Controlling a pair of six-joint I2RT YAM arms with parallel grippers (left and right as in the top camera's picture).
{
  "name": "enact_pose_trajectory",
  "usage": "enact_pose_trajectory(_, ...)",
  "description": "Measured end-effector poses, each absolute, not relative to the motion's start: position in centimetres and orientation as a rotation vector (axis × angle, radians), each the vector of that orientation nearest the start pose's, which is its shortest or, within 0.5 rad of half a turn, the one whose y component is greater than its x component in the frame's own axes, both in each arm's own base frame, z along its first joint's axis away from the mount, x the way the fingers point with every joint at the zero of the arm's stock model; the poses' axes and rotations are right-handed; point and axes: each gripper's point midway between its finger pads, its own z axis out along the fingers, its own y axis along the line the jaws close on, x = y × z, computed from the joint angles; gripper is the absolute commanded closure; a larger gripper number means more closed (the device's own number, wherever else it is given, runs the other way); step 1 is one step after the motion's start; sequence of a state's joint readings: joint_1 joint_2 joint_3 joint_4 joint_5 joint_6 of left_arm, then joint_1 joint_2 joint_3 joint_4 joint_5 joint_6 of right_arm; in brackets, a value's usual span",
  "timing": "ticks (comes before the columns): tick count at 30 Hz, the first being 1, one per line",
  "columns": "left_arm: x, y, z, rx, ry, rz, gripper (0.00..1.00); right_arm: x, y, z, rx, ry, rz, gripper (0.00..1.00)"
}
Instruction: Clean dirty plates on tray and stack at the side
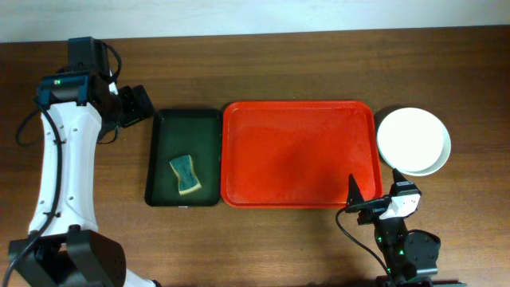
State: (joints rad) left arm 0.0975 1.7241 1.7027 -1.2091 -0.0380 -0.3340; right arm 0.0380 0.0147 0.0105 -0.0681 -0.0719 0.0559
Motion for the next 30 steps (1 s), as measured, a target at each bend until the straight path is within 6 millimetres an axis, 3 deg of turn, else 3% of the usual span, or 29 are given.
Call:
enact_pose_trajectory(8, 38.6, 4.4, 19.9, -0.607, 2.728, -0.005, 0.01, 24.5, 2.2, 15.9, -0.040, 1.644, 0.130, 0.02)
enact_pose_trajectory(11, 38.2, 4.4, 21.5, -0.599, 2.686, -0.012, 0.01, 24.5, 2.2, 15.9, -0.041, 1.644, 0.130, 0.02)
enact_pose_trajectory(15, 36.3, 4.2, 26.7, -0.571, 2.541, -0.035, 0.01, 24.5, 2.2, 15.9, -0.040, 1.644, 0.131, 0.01)
enact_pose_trajectory(20, 31.8, 3.8, 34.3, -0.526, 2.314, -0.069, 0.01, 24.5, 2.2, 15.9, -0.040, 1.644, 0.130, 0.02)
enact_pose_trajectory(30, 21.6, 1.6, 43.6, -0.400, 1.965, -0.147, 0.01, 24.5, 2.2, 15.9, -0.041, 1.644, 0.130, 0.02)
